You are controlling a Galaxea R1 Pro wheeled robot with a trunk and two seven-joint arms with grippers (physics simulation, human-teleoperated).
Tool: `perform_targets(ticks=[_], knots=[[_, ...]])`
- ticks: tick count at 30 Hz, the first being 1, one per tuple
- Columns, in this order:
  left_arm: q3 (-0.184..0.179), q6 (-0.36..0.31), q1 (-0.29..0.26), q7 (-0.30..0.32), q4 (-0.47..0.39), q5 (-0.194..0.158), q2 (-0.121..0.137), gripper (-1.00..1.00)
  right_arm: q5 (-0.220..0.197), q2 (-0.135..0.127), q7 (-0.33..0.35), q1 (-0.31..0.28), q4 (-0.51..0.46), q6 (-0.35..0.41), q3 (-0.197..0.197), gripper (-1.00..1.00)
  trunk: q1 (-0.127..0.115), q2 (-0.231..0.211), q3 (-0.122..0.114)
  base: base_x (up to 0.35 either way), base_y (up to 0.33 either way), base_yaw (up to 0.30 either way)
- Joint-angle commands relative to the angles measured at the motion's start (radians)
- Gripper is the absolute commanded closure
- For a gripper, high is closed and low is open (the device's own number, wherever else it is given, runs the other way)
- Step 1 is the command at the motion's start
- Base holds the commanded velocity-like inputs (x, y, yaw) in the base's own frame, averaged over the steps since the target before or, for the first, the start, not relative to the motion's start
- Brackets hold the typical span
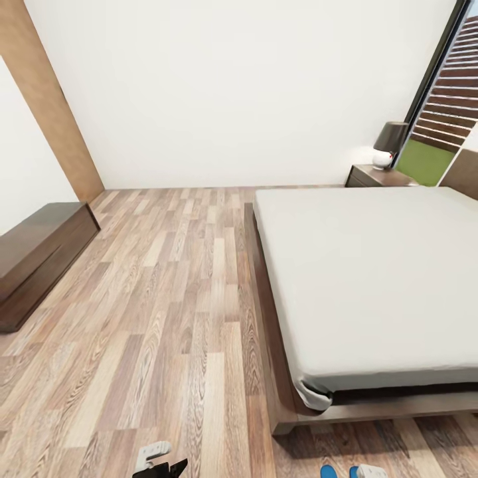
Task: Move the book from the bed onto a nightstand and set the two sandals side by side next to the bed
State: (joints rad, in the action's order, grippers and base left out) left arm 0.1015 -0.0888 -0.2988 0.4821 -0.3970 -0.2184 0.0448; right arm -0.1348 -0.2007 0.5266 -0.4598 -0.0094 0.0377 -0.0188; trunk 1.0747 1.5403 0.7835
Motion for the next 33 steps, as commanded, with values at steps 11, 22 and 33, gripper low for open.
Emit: perform_targets(ticks=[11,22,33], knots=[[0.004,-0.009,0.0,0.006,0.0,-0.009,0.0,-1.0,-0.008,0.0,0.004,0.0,0.0,0.005,-0.001,-1.0,-0.042,-0.077,-0.034,0.0,0.0,0.0],[0.004,-0.009,0.0,0.006,0.0,-0.009,0.0,-1.0,-0.008,0.0,0.004,0.0,0.0,0.004,-0.001,-1.0,-0.085,-0.154,-0.068,0.0,0.0,0.0],[0.004,-0.009,0.0,0.007,0.0,-0.009,0.0,-1.0,-0.009,0.0,0.004,0.0,0.0,0.004,-0.001,-1.0,-0.088,-0.161,-0.071,0.0,0.0,0.0]])
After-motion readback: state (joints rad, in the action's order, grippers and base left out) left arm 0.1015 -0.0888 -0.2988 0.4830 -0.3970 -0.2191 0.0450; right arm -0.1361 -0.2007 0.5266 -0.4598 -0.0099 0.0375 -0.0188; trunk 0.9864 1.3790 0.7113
